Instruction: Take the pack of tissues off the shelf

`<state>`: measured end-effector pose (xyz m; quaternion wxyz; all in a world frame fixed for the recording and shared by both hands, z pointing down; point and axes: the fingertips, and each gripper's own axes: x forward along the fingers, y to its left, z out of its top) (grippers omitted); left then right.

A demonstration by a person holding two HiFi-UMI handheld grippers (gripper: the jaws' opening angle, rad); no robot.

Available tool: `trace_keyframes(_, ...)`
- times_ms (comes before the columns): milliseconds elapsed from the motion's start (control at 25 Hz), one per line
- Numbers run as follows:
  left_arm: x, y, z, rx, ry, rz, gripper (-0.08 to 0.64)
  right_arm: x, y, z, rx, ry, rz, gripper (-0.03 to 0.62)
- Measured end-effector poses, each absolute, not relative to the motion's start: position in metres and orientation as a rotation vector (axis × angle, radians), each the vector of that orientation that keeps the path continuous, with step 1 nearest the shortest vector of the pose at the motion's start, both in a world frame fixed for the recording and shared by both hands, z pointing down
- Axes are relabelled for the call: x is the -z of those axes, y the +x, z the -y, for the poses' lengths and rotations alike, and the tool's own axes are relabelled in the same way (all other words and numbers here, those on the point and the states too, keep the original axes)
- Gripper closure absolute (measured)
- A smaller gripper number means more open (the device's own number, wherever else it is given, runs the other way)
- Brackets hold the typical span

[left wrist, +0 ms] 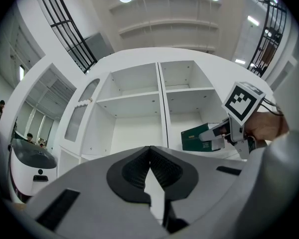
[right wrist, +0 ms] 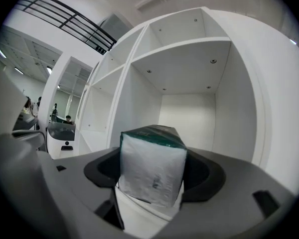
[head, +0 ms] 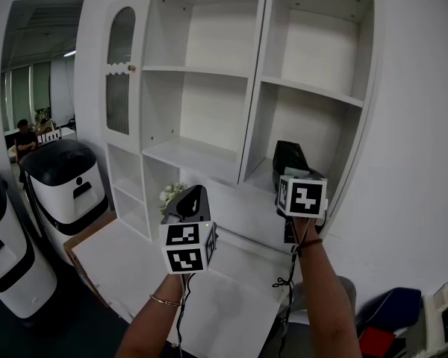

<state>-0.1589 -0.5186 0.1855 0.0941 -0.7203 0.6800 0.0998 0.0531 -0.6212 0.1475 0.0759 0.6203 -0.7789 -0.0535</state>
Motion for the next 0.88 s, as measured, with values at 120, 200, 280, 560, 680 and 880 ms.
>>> trace_keyframes(120, -0.182, -0.158, 0.502, -0.288, -2.121, -2.022, 0.545, -0.139, 0.05, 0.602, 0.185, 1.85, 2.363, 0.247)
trace_keyframes(200, -0.181, -0.158, 0.491, -0.278, -2.112, -2.026, 0.545, -0.135, 0.047, 0.588, 0.203, 1.842, 2.384, 0.247)
trace_keyframes(280, -0.181, -0.159, 0.48, -0.268, -2.103, -2.031, 0.545, -0.131, 0.043, 0.574, 0.217, 1.833, 2.409, 0.247)
trace_keyframes(560, -0.181, -0.172, 0.449, -0.249, -2.055, -2.068, 0.545, -0.125, 0.022, 0.534, 0.26, 1.77, 2.518, 0.247)
trace_keyframes(680, -0.183, -0.179, 0.44, -0.243, -2.035, -2.091, 0.545, -0.123, 0.014, 0.519, 0.276, 1.744, 2.566, 0.247)
trace_keyframes(880, -0.185, -0.191, 0.429, -0.248, -1.998, -2.132, 0.545, -0.119, -0.004, 0.496, 0.312, 1.67, 2.646, 0.247)
